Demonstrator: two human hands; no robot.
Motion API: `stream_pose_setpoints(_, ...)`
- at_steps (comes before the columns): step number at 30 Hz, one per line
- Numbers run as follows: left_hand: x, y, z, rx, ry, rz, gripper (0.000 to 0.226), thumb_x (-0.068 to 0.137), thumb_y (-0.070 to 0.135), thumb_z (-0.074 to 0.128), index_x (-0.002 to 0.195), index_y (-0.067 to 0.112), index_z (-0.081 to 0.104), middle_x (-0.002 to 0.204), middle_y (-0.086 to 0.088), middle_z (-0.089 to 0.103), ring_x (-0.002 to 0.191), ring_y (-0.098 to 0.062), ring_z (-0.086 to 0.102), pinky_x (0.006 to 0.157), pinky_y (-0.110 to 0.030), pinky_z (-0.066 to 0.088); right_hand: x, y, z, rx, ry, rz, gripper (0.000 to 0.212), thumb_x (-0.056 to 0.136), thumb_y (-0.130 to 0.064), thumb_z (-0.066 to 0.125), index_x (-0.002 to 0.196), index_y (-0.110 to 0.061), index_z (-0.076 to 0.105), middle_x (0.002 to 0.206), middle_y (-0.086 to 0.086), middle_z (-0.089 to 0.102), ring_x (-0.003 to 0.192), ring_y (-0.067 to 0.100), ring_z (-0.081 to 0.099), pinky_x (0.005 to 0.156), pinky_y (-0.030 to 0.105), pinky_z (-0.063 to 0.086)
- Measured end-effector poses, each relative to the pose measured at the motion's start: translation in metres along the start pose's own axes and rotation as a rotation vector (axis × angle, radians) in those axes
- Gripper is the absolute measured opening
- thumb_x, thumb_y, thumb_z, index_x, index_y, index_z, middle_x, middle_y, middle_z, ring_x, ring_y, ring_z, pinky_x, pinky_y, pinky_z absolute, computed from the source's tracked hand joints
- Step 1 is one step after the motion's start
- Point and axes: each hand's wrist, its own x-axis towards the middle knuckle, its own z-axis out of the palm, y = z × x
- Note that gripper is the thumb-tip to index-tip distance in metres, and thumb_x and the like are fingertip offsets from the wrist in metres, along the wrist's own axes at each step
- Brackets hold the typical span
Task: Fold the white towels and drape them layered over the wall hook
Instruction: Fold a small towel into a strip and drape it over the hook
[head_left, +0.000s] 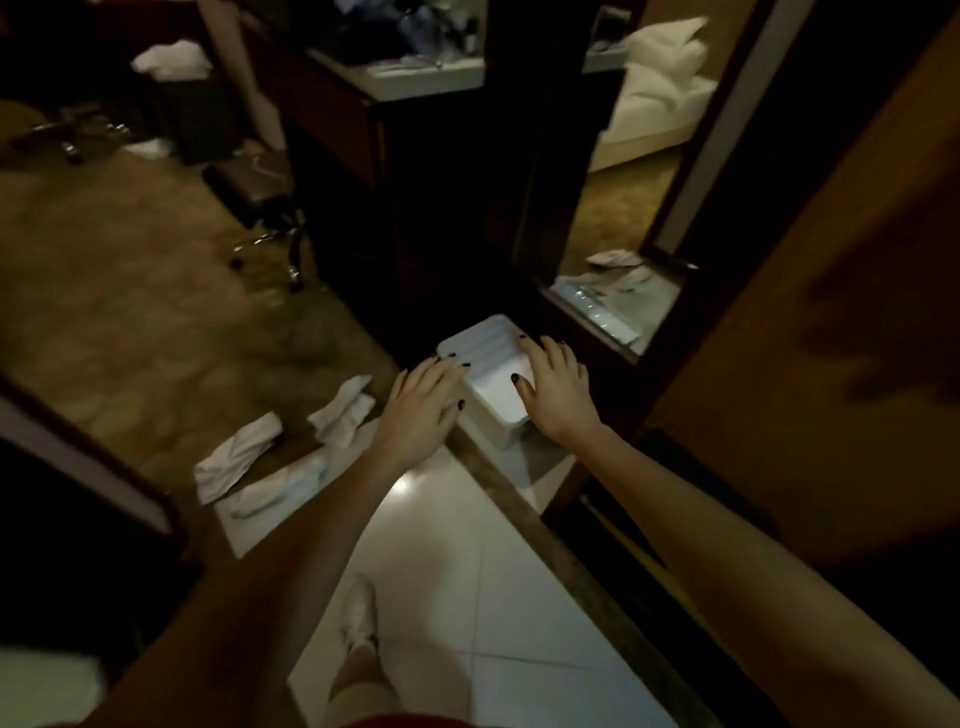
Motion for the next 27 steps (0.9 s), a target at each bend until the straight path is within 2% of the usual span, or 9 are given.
stream_pose_setpoints(4, -0.028, -0.099, 0.000, 0.037, -0.047, -0.148, 0.049, 0.099, 0.024, 0.050, 0.146, 0.018, 0.041, 0.152, -0.001, 0.038, 0.142, -0.021, 0.030, 0.116, -0.039, 0.022, 0.051, -0.061, 0.065, -0.001, -0.125, -0.080, 0.056, 0.104, -0.030, 0.040, 0.154, -0.019, 0.020, 0.161, 0.012, 0.015, 0.148, 0.032, 0.012, 0.118, 0.052, 0.016)
stream_pose_setpoints(9, -0.025, -0.218, -0.011, 0.068, -0.120, -0.339, 0.051, 0.098, 0.025, 0.050, 0.147, 0.017, 0.038, 0.151, -0.004, 0.039, 0.140, -0.023, 0.032, 0.114, -0.041, 0.026, 0.135, -0.130, 0.135, -0.019, -0.241, -0.133, 0.055, 0.101, -0.029, 0.043, 0.152, -0.018, 0.025, 0.157, 0.012, 0.024, 0.145, 0.032, 0.021, 0.116, 0.050, 0.022)
stream_pose_setpoints(12, -0.012, -0.278, -0.015, 0.047, -0.156, -0.417, 0.051, 0.097, 0.025, 0.048, 0.147, 0.017, 0.039, 0.152, -0.003, 0.038, 0.142, -0.021, 0.030, 0.116, -0.042, 0.024, 0.181, -0.159, 0.171, -0.008, -0.295, -0.121, 0.053, 0.100, -0.031, 0.046, 0.149, -0.017, 0.032, 0.152, 0.013, 0.033, 0.141, 0.030, 0.029, 0.113, 0.046, 0.027)
stream_pose_setpoints(14, 0.000, -0.317, -0.015, 0.060, -0.164, -0.433, 0.051, 0.098, 0.026, 0.048, 0.147, 0.016, 0.038, 0.152, -0.003, 0.038, 0.142, -0.021, 0.031, 0.116, -0.039, 0.025, 0.210, -0.175, 0.195, 0.025, -0.318, -0.090, 0.054, 0.100, -0.031, 0.047, 0.150, -0.016, 0.032, 0.154, 0.012, 0.032, 0.142, 0.031, 0.027, 0.115, 0.047, 0.025)
stream_pose_setpoints(21, 0.060, -0.426, 0.023, -0.056, -0.156, -0.567, 0.047, 0.095, 0.017, 0.051, 0.141, 0.010, 0.046, 0.145, -0.010, 0.047, 0.134, -0.024, 0.042, 0.112, -0.038, 0.033, 0.309, -0.192, 0.280, 0.054, -0.433, -0.014, 0.056, 0.103, -0.033, 0.043, 0.153, -0.016, 0.026, 0.158, 0.012, 0.025, 0.145, 0.033, 0.022, 0.115, 0.048, 0.024)
stream_pose_setpoints(27, 0.115, -0.520, 0.122, -0.060, -0.342, -0.492, 0.048, 0.097, 0.025, 0.051, 0.143, 0.013, 0.044, 0.146, -0.009, 0.046, 0.133, -0.024, 0.042, 0.111, -0.039, 0.035, 0.407, -0.169, 0.389, 0.029, -0.498, 0.028, 0.056, 0.103, -0.031, 0.041, 0.153, -0.014, 0.023, 0.159, 0.013, 0.022, 0.145, 0.033, 0.021, 0.115, 0.047, 0.024)
